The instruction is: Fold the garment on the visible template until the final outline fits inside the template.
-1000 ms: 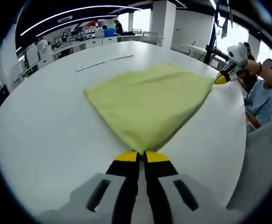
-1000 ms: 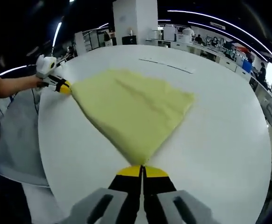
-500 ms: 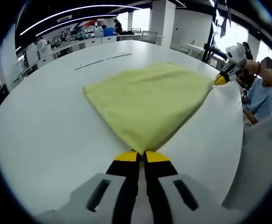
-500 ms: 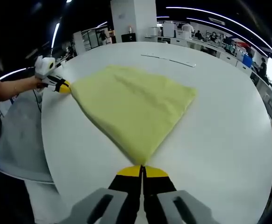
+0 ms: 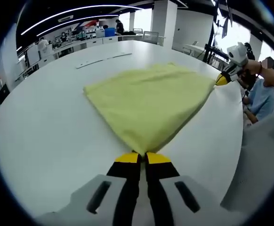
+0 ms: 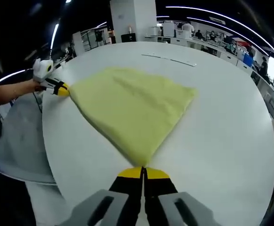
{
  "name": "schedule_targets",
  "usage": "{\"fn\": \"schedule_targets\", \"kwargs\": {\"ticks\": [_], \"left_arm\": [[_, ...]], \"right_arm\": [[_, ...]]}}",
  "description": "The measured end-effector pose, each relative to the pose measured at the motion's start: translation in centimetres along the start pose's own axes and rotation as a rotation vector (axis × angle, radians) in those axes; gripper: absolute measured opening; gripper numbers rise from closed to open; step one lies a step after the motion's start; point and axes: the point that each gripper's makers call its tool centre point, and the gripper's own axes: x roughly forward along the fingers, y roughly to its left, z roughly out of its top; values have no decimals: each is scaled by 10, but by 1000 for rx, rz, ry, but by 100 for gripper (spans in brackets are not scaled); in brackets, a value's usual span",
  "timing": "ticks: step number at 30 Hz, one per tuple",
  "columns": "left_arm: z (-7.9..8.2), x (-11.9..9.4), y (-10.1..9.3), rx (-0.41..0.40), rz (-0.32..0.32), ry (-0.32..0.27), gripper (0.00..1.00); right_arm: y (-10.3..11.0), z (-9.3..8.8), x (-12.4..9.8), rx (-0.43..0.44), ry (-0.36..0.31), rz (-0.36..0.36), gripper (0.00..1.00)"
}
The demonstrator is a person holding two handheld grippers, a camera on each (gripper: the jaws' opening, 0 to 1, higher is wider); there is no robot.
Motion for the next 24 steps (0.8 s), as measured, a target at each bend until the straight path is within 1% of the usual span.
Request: {"fn": "schedule_targets", "kwargs": {"ticks": [1, 2, 4, 8, 10, 11, 13, 14, 16, 17, 19, 24], "left_arm": [[0, 0, 0, -11, -3, -5, 1], [0, 0, 1, -39, -5, -11, 1], [0, 1, 2, -70, -7, -21, 1], [0, 1, 1, -111, -6, -32, 3], [1, 0, 1, -134, -2, -40, 7], [2, -1, 1, -144, -1, -43, 11], [7, -5, 1, -162, 5, -67, 19], [9, -7, 2, -166, 12, -75, 24], [15, -13, 2, -173, 21, -97, 33], [19, -17, 1, -172, 24, -106, 39], [26, -23, -2, -166, 27, -120, 48], [45, -40, -8, -153, 32, -172, 59]], "right_arm": [[0, 0, 0, 12, -6, 6, 0], [-1, 1, 0, 24, -15, 0, 0], [-2, 3, -1, 25, -26, -1, 0], [-4, 10, -2, 56, -66, -12, 0], [-3, 13, -4, 89, -86, -13, 0], [-3, 16, -4, 105, -99, -15, 2], [-2, 23, -7, 130, -132, -14, 12], [0, 28, -9, 142, -144, -18, 20], [3, 36, -12, 137, -156, -21, 31], [5, 39, -13, 134, -161, -22, 38], [9, 46, -16, 127, -171, -19, 47], [23, 69, -30, 111, -212, -11, 64]]}}
